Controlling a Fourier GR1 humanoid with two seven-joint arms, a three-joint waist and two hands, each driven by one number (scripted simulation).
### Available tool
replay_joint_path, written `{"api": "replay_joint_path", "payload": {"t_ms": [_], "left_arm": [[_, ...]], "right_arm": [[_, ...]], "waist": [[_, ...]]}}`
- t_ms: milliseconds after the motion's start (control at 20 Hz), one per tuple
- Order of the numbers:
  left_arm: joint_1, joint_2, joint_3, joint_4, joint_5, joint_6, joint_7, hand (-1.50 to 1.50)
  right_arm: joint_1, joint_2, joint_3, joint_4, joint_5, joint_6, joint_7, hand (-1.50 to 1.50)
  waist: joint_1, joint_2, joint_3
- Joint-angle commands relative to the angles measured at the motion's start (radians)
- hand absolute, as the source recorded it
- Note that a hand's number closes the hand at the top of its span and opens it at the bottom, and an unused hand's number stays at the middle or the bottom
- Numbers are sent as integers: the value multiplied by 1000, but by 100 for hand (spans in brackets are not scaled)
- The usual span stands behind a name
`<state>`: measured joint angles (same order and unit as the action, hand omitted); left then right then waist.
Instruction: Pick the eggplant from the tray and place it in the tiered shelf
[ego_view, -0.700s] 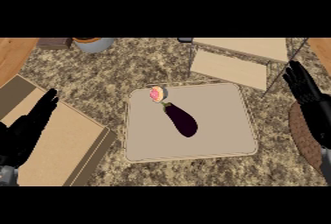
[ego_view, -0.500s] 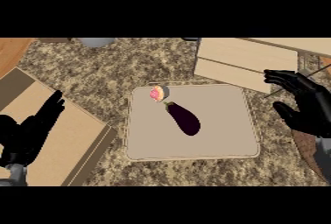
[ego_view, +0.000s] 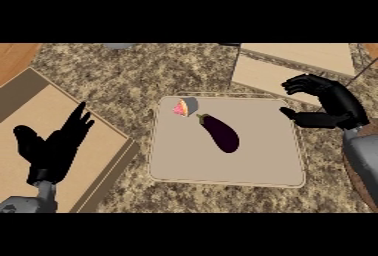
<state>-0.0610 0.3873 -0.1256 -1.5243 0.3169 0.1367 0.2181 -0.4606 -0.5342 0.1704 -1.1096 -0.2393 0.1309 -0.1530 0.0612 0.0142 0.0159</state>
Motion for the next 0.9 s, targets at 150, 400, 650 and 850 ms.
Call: {"api": "replay_joint_path", "payload": {"t_ms": [150, 400, 650, 850], "left_arm": [[26, -24, -1, 121, 27, -19, 48, 0], [30, -47, -5, 122, 9, 15, 52, 0], [44, -42, 6, 148, 3, 13, 40, 0], [44, -35, 17, 162, 6, -6, 15, 0]], "right_arm": [[-115, -7, 50, 178, 0, 291, -142, -150], [-195, -43, 95, 173, 19, 443, -92, -150], [-285, -22, 159, 79, 60, 447, 71, -150], [-383, 32, 174, 90, 84, 386, 243, -150]], "waist": [[-18, 6, -14], [-44, -5, -16], [-67, -14, -19], [-64, -12, -19]]}}
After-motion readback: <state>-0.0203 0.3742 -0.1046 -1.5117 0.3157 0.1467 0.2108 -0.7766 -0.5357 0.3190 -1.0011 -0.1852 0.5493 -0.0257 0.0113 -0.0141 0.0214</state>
